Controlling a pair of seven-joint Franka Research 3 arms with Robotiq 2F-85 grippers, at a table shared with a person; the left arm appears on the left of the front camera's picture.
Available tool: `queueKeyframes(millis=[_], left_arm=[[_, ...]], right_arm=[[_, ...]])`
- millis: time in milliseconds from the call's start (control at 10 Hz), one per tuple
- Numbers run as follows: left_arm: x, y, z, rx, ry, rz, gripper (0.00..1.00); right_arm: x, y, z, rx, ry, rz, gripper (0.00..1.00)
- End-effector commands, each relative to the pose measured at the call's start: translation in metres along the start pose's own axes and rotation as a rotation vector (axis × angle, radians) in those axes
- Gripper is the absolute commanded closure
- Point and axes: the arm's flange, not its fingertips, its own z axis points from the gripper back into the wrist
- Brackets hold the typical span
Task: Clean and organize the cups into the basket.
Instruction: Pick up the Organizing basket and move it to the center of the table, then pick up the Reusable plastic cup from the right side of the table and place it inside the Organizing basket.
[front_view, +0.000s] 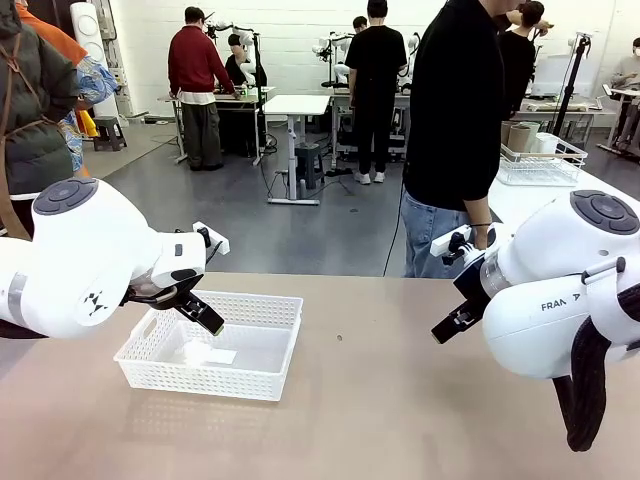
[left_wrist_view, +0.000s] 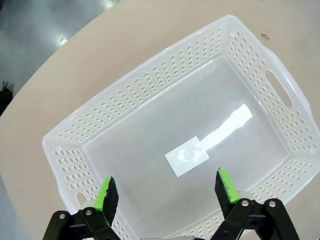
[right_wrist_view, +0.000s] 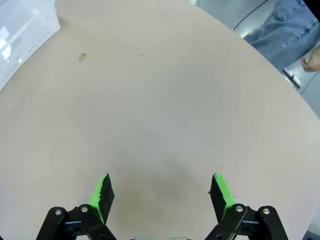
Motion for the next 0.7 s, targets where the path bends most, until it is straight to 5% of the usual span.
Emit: queueKeyframes(millis=[0,600], left_arm=[[-0.0001,-0.0001,0.0000,0.000,0.000,-0.001,0.00],[-0.0001,-0.0001,0.0000,0.000,0.000,-0.001,0.00]], right_arm=[[0.0000,0.0000,0.0000,0.000,0.000,0.000,0.00],[0.0000,0.0000,0.0000,0.000,0.000,0.000,0.00]])
